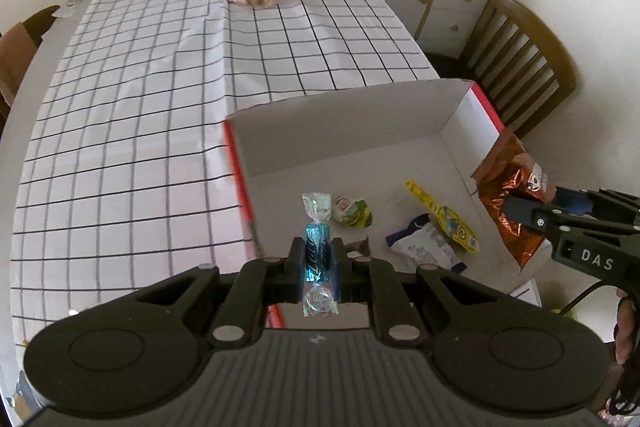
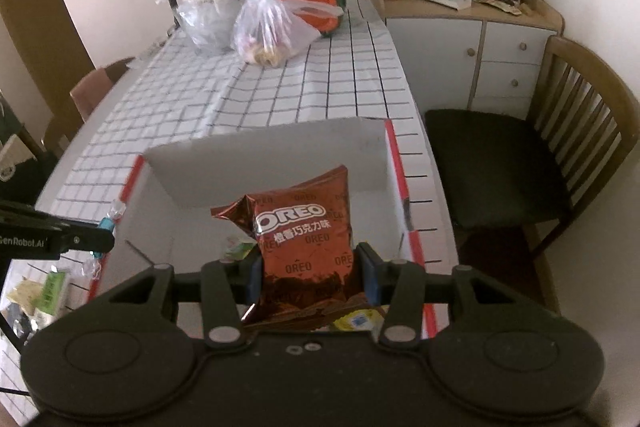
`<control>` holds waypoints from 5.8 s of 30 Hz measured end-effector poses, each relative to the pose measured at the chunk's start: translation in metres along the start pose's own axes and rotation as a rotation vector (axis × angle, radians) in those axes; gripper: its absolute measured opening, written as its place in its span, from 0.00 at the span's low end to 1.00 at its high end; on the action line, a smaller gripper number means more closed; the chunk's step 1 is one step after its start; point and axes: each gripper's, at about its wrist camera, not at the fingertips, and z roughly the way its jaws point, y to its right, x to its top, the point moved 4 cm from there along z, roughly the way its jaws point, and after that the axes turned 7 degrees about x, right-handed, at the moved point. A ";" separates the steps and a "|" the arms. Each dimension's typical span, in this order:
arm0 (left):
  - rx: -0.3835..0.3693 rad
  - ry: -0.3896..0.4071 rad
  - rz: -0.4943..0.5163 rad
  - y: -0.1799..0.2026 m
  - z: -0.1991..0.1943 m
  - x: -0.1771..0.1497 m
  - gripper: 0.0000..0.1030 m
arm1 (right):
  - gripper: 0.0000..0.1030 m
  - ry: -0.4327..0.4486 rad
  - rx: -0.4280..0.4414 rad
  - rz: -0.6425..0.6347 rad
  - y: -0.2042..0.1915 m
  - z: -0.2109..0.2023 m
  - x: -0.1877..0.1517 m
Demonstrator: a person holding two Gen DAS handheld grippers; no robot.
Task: Organize snacks
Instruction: 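Carry the candy and Oreo packet up and over the red box, then open both grippers to drop the candy and Oreo packet into the box, then move both grippers back to the snacks on the table, then grasp the blue cookie packet with the left gripper while the right grasps the red chip bag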
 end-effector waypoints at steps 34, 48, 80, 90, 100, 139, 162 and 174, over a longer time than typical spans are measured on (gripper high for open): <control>0.114 -0.266 0.010 0.047 0.125 0.034 0.12 | 0.45 -0.193 0.022 -0.149 -0.003 0.086 -0.001; 0.079 -0.233 -0.022 0.046 0.101 0.026 0.13 | 0.59 -0.148 0.047 -0.133 -0.008 0.065 -0.003; 0.007 0.116 -0.077 0.007 -0.034 -0.024 0.54 | 0.93 0.063 0.209 -0.125 -0.061 -0.043 -0.007; -0.011 0.199 -0.086 -0.038 -0.068 -0.056 0.65 | 0.99 0.115 0.230 -0.128 -0.112 -0.059 -0.022; -0.016 0.245 -0.076 -0.094 -0.098 -0.095 0.71 | 1.00 0.115 0.256 -0.133 -0.176 -0.059 -0.043; 0.158 0.080 -0.071 -0.330 -0.045 -0.224 0.93 | 0.99 -0.218 0.129 0.007 -0.343 0.081 -0.148; 0.145 -0.058 0.113 -0.344 0.014 -0.234 0.92 | 0.98 -0.302 -0.022 0.008 -0.363 0.128 -0.161; 0.162 -0.078 0.102 -0.340 0.020 -0.238 0.80 | 0.84 -0.301 -0.013 -0.082 -0.361 0.122 -0.167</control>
